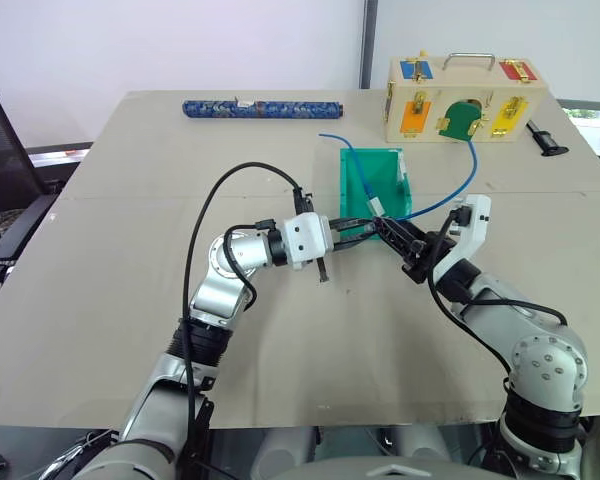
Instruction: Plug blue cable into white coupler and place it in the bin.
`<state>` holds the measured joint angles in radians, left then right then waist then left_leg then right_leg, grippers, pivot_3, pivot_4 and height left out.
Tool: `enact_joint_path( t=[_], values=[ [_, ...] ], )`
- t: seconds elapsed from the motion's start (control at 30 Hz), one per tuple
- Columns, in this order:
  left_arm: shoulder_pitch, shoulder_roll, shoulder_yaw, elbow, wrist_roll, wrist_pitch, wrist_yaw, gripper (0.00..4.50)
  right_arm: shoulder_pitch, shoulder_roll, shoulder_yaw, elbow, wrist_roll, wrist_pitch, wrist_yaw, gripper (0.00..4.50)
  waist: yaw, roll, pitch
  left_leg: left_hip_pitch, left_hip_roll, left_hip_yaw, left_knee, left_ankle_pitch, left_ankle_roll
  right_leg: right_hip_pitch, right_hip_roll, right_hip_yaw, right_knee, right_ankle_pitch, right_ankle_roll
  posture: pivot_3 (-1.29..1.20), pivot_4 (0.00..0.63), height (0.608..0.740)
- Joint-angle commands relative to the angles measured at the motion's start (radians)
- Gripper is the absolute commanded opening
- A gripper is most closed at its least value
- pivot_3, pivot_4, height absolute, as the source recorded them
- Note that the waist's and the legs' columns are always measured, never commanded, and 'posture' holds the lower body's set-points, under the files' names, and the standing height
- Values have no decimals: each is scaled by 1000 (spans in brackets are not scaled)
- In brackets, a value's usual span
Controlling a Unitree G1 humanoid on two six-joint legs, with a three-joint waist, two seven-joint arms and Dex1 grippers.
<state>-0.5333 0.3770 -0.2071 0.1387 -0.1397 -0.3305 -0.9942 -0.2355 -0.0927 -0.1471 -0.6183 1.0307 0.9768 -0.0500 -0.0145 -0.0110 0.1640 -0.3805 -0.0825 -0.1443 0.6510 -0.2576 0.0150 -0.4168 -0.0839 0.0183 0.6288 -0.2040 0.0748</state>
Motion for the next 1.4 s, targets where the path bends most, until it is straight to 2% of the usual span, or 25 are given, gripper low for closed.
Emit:
enact_joint_path(
  t=[0.03, 0.2, 0.27, 0.3, 0.4, 0.43, 0.6, 0.7, 0.8, 0.9, 1.03, 1.17, 1.4],
  values=[
    [-13, 3, 5, -63, -10, 5, 12, 0, -15, -19, -2, -11, 35, -12, -10, 37, -1, 0, 0, 0, 0, 0, 0, 0, 0, 0, 0, 0, 0, 0, 0, 0, 150, 740],
    [-8, 8, 10, -80, -31, 56, 11, 0, -21, -39, 3, -8, 70, -19, -18, 37, -1, 0, 0, 0, 0, 0, 0, -1, 1, 0, 0, 0, 0, 0, 0, 0, 150, 740],
    [6, 21, 26, -110, -75, 148, 5, 995, -21, -44, 7, -8, 85, -21, -20, 0, -1, 0, 0, 0, 0, 0, 0, -1, 1, 0, 0, 0, 0, 0, 0, 0, 150, 740],
    [15, 31, 35, -128, -90, 188, 4, 1042, -20, -47, 9, -8, 90, -23, -22, 0, -2, 0, 0, 0, 0, 0, 0, -1, 1, 0, 0, 0, 0, 0, 0, 0, 150, 740],
    [77, 97, 78, -239, -213, 422, -4, 2467, -21, -56, 18, 0, 100, -28, -23, 0, -8, 0, 0, 1, 1, 0, 0, -1, 2, 0, 0, 1, 1, 0, 0, 0, 150, 740],
    [115, 140, 103, -282, -246, 490, -10, 2686, -18, -60, 21, 3, 102, -28, -18, 0, -15, 0, 0, 0, 1, 0, 0, -1, 2, 0, 1, 1, 1, 0, 0, 0, 150, 740],
    [269, 312, 304, -394, -396, 741, 25, 2686, -6, -85, 35, 30, 94, -38, 23, 0, -27, 1, 1, 1, 2, 1, -2, -1, 2, -2, 2, 2, 3, 0, 0, 0, 150, 740],
    [372, 432, 437, -401, -450, 816, -27, 2686, -2, -96, 45, 45, 93, -44, 47, 0, -27, 1, 1, 1, 3, 0, -2, -1, 2, -2, 3, 2, 3, 0, 0, 0, 150, 740],
    [483, 536, 518, -390, -459, 827, -115, 2686, -1, -103, 54, 59, 88, -49, 68, 0, -27, 2, 1, 1, 4, 2, -2, -1, 2, -2, 4, 3, 2, -1, 0, 0, 150, 740],
    [549, 588, 532, -315, -404, 760, -173, 2686, -8, -108, 61, 72, 85, -55, 85, 0, -17, 2, 2, 1, 5, 1, -3, -1, 2, -2, 4, 2, 1, 0, 0, 0, 150, 740],
    [587, 598, 494, -186, -302, 615, -227, 2686, -14, -111, 72, 80, 76, -65, 100, 0, -18, 2, 2, 1, 6, 2, -3, -1, 2, -2, 4, 2, 0, 0, 0, 0, 150, 740],
    [519, 570, 424, -46, -212, 488, -227, 2686, -11, -115, 75, 68, 69, -70, 97, 0, -15, 2, 2, 1, 6, 2, -3, -1, 2, -2, 4, 2, -1, 0, -1, 0, 150, 740],
    [402, 533, 350, 99, -158, 404, -246, 2686, 2, -126, 75, 39, 55, -79, 86, 0, -15, 2, 1, 1, 6, 3, -4, -2, 2, -2, 3, 2, -1, 0, -1, 0, 150, 740]
  ],
)
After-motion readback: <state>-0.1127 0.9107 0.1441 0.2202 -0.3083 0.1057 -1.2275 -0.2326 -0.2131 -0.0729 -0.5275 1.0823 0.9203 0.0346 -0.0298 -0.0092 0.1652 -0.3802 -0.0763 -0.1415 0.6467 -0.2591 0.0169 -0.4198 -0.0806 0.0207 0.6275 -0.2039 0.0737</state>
